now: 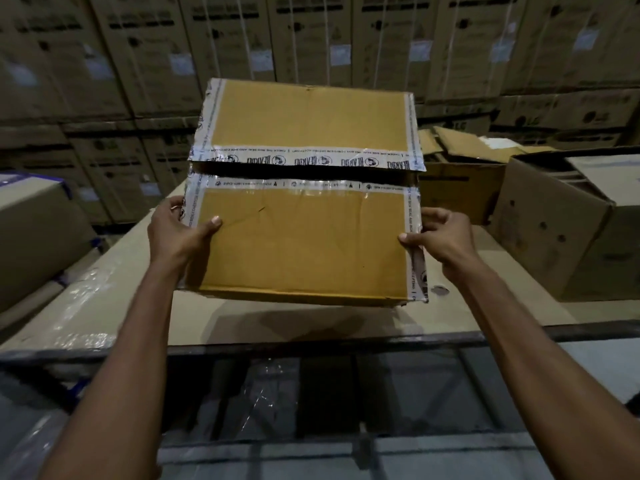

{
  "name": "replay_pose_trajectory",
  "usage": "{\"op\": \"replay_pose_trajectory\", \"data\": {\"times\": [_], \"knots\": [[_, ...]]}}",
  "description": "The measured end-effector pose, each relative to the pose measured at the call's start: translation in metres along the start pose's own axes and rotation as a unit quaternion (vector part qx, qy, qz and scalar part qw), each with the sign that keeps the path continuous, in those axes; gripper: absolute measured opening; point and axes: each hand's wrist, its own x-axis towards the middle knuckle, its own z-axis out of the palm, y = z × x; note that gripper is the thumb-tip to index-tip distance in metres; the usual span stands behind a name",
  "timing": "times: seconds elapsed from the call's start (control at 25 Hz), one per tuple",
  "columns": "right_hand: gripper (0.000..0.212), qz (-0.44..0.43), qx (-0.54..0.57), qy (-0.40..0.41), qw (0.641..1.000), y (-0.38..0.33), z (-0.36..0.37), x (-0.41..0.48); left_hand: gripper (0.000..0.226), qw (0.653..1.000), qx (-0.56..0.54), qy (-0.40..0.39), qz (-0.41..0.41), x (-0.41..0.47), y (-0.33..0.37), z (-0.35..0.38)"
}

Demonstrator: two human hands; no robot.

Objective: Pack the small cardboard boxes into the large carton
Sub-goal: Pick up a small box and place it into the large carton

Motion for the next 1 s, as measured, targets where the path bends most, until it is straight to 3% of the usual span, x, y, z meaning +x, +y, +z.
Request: {"op": "replay_pose_trajectory", "data": {"times": [0.32,0.68,0.84,1.0], "knots": [[0.071,-0.064,0.001,0.024,0.998,-0.004,0.115,-0.053,0.081,0.998,-0.049,0.041,0.001,0.013,-0.058,-0.094],[0.068,-0.034,-0.043,0.075,0.996,-0.023,0.262,-0.079,0.085,0.999,-0.036,-0.004,-0.019,0.098,-0.146,-0.185],[0.06,-0.006,-0.13,0.064,0.989,-0.053,0.298,-0.07,0.088,0.995,-0.007,-0.027,-0.095,0.144,-0.17,-0.209],[0.061,0.034,-0.139,0.014,0.99,-0.061,0.33,-0.044,0.075,0.982,0.001,-0.059,-0.178,0.171,-0.194,-0.215]]}}
